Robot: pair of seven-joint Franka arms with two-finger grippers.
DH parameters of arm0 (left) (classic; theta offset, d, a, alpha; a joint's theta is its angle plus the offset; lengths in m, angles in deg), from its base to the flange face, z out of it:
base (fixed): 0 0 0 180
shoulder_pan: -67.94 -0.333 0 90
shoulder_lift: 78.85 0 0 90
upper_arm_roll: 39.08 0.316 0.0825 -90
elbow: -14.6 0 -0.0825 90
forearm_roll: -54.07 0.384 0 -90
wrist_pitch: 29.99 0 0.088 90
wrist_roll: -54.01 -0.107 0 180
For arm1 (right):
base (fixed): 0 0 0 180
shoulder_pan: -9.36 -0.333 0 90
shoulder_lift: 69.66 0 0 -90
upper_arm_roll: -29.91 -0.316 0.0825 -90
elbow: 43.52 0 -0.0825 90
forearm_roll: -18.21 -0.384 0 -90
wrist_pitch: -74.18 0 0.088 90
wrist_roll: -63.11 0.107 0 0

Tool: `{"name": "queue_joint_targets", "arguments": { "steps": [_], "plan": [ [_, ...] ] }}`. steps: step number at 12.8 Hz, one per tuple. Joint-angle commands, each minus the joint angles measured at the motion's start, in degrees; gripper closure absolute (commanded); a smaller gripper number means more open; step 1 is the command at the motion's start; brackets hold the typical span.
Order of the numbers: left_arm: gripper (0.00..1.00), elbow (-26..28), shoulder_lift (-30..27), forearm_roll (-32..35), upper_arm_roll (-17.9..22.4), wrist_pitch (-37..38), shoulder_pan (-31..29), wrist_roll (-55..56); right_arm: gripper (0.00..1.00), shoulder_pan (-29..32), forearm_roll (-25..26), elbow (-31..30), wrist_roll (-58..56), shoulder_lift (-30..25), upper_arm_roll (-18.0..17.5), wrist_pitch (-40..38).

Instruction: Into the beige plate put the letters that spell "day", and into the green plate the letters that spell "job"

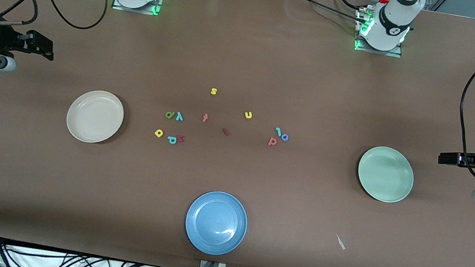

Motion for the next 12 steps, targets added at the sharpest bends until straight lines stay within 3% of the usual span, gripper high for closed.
{"name": "queue_joint_targets", "arguments": {
  "steps": [1, 4, 6, 12],
  "plan": [
    [0.00, 0.2, -0.1, -2.0, 0.3, -0.1, -0.1, -1.1, 0.00, -0.1, -0.1, 0.4, -0.4, 0.1, 0.1, -0.4],
    [0.00, 0.1, -0.1, -2.2, 0.2, -0.4, -0.1, -1.1, 0.00, -0.1, -0.1, 0.4, -0.4, 0.1, 0.1, -0.5],
    [0.01, -0.1, -0.1, -6.0, 0.3, -0.4, -0.2, -0.9, 0.00, -0.1, -0.1, 0.4, -0.4, 0.1, 0.1, -0.5],
    [0.01, 0.1, 0.3, -5.5, 0.4, -1.1, -0.1, -0.8, 0.00, -0.1, -0.1, 0.2, -0.4, 0.1, 0.1, -0.5]
  ]
}}
